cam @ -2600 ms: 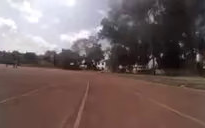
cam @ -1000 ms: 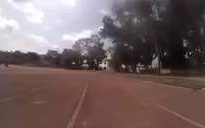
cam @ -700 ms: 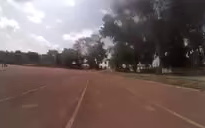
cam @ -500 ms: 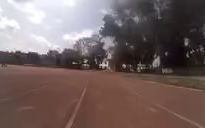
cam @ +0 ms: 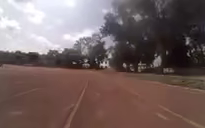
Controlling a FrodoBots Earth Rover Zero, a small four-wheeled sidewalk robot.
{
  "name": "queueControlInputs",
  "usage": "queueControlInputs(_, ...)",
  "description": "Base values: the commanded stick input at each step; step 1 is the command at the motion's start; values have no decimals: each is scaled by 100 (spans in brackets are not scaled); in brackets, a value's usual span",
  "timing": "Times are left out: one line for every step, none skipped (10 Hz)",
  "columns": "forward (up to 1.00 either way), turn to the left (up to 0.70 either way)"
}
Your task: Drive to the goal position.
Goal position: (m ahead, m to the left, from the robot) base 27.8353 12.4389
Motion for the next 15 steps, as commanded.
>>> queueControlInputs(70,0)
queueControlInputs(70,0)
queueControlInputs(70,0)
queueControlInputs(70,0)
queueControlInputs(70,0)
queueControlInputs(70,0)
queueControlInputs(70,0)
queueControlInputs(70,0)
queueControlInputs(70,0)
queueControlInputs(70,0)
queueControlInputs(70,0)
queueControlInputs(70,0)
queueControlInputs(70,0)
queueControlInputs(70,0)
queueControlInputs(70,0)
